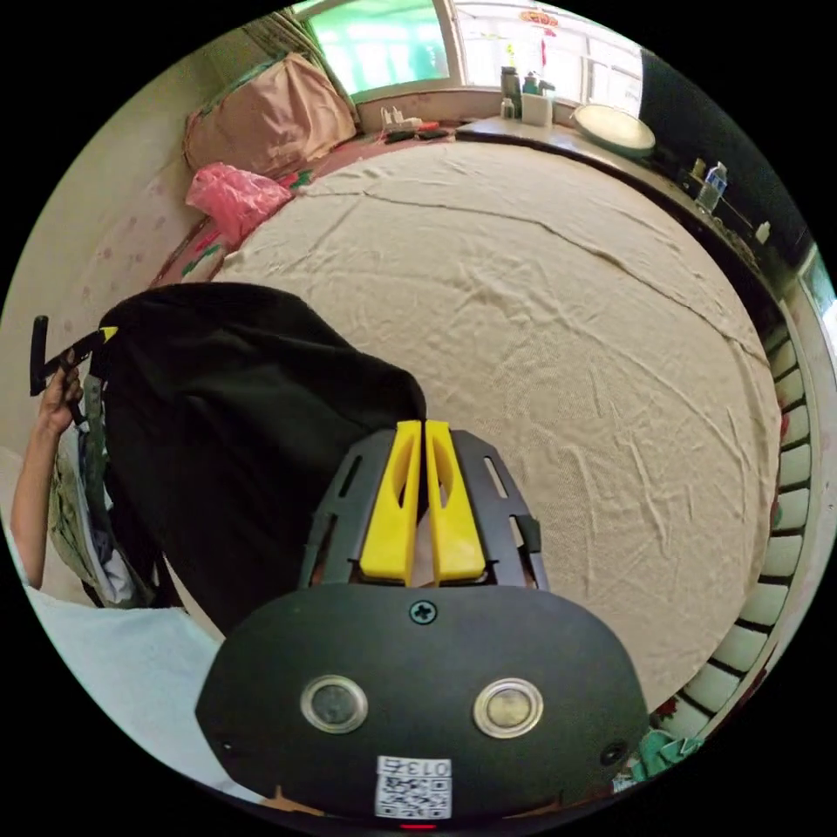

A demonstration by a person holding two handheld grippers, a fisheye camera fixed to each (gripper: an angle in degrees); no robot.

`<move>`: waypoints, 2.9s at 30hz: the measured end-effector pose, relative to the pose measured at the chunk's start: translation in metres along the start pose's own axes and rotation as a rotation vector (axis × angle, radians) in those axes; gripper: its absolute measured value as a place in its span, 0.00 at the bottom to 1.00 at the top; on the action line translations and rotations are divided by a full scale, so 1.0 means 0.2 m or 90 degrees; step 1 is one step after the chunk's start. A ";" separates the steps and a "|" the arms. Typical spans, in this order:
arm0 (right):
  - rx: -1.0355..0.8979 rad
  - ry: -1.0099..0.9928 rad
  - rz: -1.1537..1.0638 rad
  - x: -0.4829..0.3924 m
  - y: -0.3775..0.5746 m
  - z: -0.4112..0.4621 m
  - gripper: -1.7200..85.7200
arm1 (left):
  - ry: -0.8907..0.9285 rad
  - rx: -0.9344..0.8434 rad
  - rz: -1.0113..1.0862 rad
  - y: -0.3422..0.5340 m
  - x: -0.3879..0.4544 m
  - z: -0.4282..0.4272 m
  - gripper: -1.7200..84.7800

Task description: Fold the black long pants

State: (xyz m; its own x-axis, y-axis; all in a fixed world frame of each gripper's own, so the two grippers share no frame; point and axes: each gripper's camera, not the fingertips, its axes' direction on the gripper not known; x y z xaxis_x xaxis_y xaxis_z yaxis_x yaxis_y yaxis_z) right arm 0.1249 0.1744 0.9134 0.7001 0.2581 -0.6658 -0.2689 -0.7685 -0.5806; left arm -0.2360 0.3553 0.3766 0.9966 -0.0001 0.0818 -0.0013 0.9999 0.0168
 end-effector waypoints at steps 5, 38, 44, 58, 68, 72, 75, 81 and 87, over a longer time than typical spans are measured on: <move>0.250 0.045 -0.011 -0.02 0.07 -0.80 0.02 | 0.107 0.185 0.144 0.04 0.28 -0.42 0.04; -0.048 0.138 0.105 -0.19 0.05 -0.35 0.19 | -0.018 -0.289 0.148 0.32 0.54 0.60 0.23; -0.148 0.211 0.040 -0.31 -0.15 -0.23 0.06 | -0.011 -0.337 0.118 0.37 0.49 0.63 0.18; 0.523 -0.065 0.478 0.43 0.75 -1.89 0.03 | 0.146 0.256 0.068 0.17 0.25 -0.66 0.04; 0.521 0.033 0.478 0.21 0.95 -2.09 0.02 | 0.235 0.422 0.033 0.20 0.13 -0.88 0.02; 0.411 0.102 0.462 0.15 0.87 -2.05 0.02 | 0.170 0.243 0.094 0.12 0.20 -0.68 0.04; 0.403 0.091 0.478 0.15 0.86 -1.97 0.02 | 0.144 0.060 0.118 0.14 0.28 -0.30 0.11; 0.379 0.089 0.491 0.14 0.78 -1.90 0.03 | 0.113 -0.270 0.167 0.36 0.45 0.40 0.21; 0.368 0.073 0.495 0.14 0.68 -1.86 0.02 | 0.141 -0.322 0.044 0.43 0.33 0.73 0.12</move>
State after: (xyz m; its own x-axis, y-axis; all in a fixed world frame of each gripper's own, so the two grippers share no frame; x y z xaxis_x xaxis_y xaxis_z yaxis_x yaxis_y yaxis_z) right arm 0.3539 -0.1412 0.9904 0.2417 -0.2825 -0.9283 -0.9448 -0.2867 -0.1587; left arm -0.1824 0.4394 0.5299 0.9891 0.0154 -0.1464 -0.0827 0.8807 -0.4663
